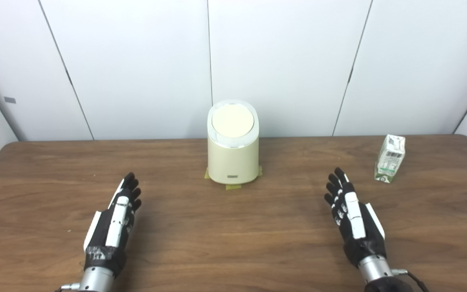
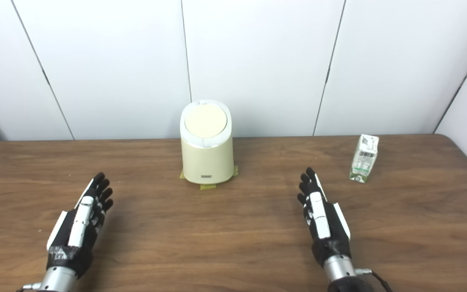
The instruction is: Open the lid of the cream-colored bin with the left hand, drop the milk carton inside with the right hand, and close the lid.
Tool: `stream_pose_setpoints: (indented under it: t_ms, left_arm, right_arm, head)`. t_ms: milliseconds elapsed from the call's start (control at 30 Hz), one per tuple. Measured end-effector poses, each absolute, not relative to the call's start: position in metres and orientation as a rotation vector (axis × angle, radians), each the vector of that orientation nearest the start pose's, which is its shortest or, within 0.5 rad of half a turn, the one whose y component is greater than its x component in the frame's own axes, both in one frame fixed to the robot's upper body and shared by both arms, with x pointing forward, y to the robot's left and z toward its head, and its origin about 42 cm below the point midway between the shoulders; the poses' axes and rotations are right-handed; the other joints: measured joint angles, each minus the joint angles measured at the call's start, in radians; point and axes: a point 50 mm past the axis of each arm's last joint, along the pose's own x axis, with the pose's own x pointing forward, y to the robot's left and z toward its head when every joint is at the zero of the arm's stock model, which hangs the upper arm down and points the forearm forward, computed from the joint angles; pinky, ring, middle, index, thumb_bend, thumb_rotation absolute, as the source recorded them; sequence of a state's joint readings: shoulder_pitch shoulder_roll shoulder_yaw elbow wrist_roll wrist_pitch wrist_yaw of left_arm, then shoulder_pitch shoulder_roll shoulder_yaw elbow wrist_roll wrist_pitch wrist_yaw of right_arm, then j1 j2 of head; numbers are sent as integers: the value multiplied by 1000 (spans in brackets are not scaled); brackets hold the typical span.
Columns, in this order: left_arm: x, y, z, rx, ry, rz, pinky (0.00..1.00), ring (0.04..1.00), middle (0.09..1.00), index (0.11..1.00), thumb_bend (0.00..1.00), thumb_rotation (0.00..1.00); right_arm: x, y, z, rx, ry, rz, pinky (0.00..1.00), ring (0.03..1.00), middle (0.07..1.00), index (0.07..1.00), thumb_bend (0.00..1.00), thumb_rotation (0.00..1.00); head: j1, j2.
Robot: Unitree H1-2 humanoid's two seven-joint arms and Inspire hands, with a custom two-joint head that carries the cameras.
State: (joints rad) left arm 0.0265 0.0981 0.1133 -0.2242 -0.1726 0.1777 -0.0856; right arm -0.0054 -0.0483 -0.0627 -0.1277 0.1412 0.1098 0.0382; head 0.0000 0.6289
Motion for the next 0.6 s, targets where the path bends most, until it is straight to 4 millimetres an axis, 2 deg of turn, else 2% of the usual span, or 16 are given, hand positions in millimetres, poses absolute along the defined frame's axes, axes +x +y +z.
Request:
stream_pose_setpoints:
  t_ms: [267,600]
  left_arm:
    - [272,265,143,-65,-37,0,1000,999,995,983,354,860]
    - [271,265,147,-66,-50,0,1000,994,990,985,355,869]
  right_arm:
    - [285,-240,126,95,-31,-10,984,989,991,997,621,840]
    - [285,-242,127,102,-35,-11,988,989,991,997,609,822]
  head:
    - [8,2]
    - [8,-2]
